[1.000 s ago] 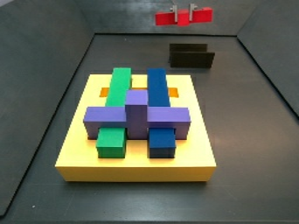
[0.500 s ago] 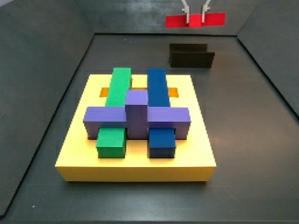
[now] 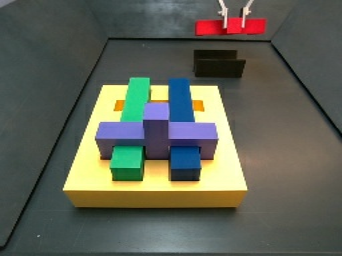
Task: Pick up the red object. Move up. Place the red object on the fixture. Regrasp the red object. Move to above the board. Insert the red object.
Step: Place the red object on the fixture.
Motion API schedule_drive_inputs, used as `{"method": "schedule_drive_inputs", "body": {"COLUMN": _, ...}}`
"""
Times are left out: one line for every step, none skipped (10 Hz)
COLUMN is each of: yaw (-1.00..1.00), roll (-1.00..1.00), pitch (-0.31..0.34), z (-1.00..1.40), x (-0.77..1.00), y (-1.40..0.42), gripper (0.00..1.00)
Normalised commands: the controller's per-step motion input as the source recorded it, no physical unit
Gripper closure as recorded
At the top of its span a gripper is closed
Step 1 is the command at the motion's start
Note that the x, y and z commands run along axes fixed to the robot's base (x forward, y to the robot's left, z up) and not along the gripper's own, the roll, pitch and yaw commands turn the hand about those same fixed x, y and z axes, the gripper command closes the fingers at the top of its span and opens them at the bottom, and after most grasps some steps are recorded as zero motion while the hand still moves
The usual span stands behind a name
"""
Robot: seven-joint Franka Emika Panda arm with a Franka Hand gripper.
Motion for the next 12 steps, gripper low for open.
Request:
{"method": "schedule_drive_inputs", "body": {"yaw": 0.35, "roll": -0.53, "pitch": 0.249, "z": -0.1, "x": 0.34, "y": -0.09, "gripper": 1.0}}
{"method": "schedule_drive_inputs", "body": {"yaw": 0.13, "roll": -0.25, "pitch": 0.386, "z": -0.07, "x": 0.32, "y": -0.01, "gripper": 1.0}}
{"method": "schedule_drive_inputs", "body": {"yaw": 0.06, "roll": -0.38, "pitch": 0.214, "z": -0.05, "x": 0.15, "y": 0.0, "gripper": 1.0}}
{"method": "schedule_drive_inputs", "body": {"yaw": 0.07, "roll": -0.49, "pitch": 0.231, "z": 0.0, "x": 0.32, "y": 0.11, "gripper": 1.0}}
{"method": "schedule_drive_inputs", "body": {"yaw": 0.16, "roll": -0.66, "pitch": 0.103, "z": 0.0, "x": 0.23, "y": 0.17, "gripper": 1.0}}
{"method": "schedule_drive_inputs", "body": {"yaw": 0.12, "roll": -0.72, "pitch": 0.0, "z": 0.0, "x": 0.07, "y": 0.15, "gripper": 1.0}}
{"method": "schedule_drive_inputs", "body": {"yaw": 0.13, "roll": -0.76, "pitch": 0.0, "z": -0.01, "x": 0.14, "y": 0.16, "gripper": 1.0}}
{"method": "schedule_drive_inputs", "body": {"yaw": 0.07, "roll": -0.71, "pitch": 0.0, "z": -0.05, "x": 0.01, "y": 0.12, "gripper": 1.0}}
{"method": "schedule_drive_inputs", "body": {"yaw": -0.07, "roll": -0.67, "pitch": -0.274, "z": -0.16, "x": -0.16, "y": 0.06, "gripper": 1.0}}
{"method": "schedule_drive_inputs", "body": {"yaw": -0.19, "roll": -0.68, "pitch": -0.297, "z": -0.17, "x": -0.15, "y": 0.14, "gripper": 1.0}}
{"method": "schedule_drive_inputs", "body": {"yaw": -0.19, "roll": -0.59, "pitch": -0.4, "z": -0.11, "x": -0.28, "y": 0.12, "gripper": 1.0}}
{"method": "schedule_drive_inputs", "body": {"yaw": -0.27, "roll": -0.34, "pitch": -0.386, "z": -0.04, "x": -0.33, "y": 0.09, "gripper": 1.0}}
